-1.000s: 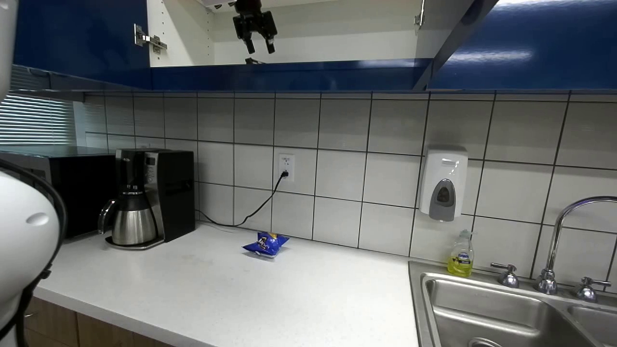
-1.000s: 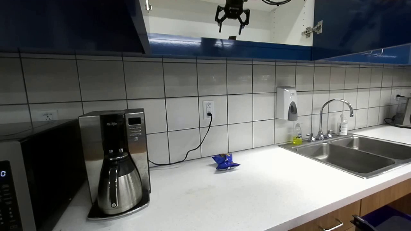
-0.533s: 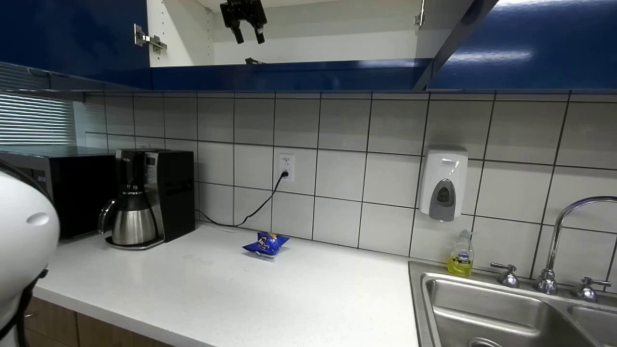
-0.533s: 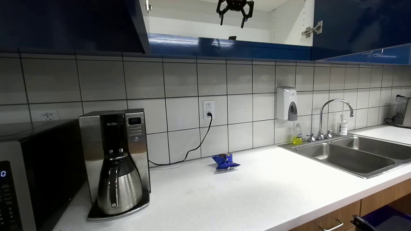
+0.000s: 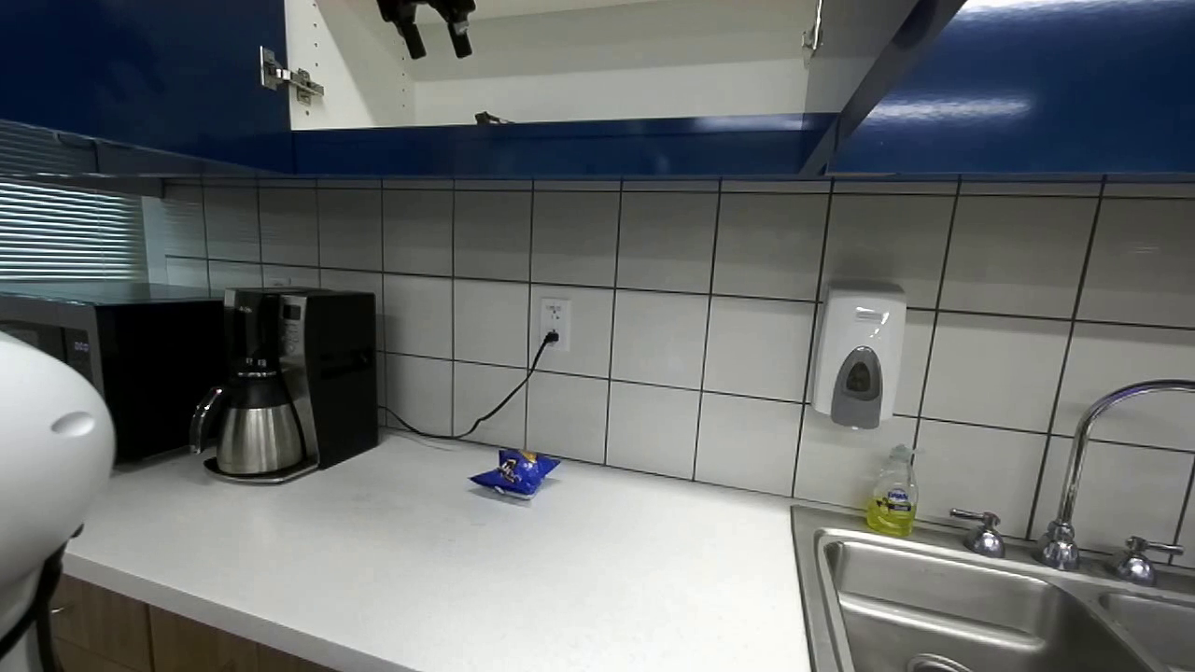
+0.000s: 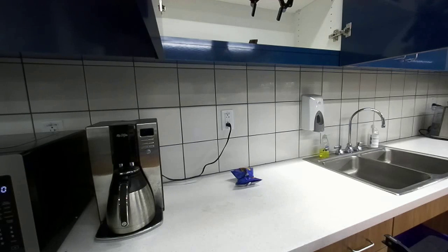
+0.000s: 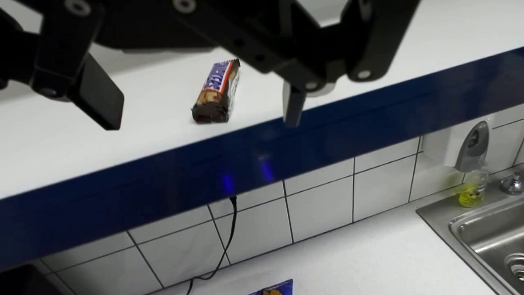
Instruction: Pick up the brown object from the counter and put it in the cabinet
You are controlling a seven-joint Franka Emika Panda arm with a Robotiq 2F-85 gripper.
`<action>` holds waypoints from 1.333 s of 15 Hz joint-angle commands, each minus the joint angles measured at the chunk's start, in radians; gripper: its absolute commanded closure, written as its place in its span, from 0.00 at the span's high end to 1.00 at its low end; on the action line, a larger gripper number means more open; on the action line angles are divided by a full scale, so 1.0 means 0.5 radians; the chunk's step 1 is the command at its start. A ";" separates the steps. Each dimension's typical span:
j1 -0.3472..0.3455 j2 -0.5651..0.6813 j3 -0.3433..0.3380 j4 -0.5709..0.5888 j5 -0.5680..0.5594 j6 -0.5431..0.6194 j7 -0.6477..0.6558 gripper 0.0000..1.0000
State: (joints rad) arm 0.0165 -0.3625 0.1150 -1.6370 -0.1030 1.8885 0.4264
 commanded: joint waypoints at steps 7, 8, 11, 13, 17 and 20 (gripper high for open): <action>0.105 -0.686 -0.065 -1.071 0.057 -0.211 -0.716 1.00; 0.111 -0.725 -0.060 -1.165 0.056 -0.186 -0.738 1.00; 0.128 -0.809 -0.061 -1.402 0.089 -0.128 -0.757 1.00; 0.128 -0.849 -0.056 -1.536 0.114 -0.100 -0.710 1.00; 0.123 -0.904 -0.041 -1.761 0.131 -0.097 -0.682 1.00; 0.106 -0.818 -0.036 -1.719 0.102 -0.150 -0.696 1.00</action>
State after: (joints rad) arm 0.0733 -0.7724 0.0940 -2.5007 -0.0543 1.8164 0.0801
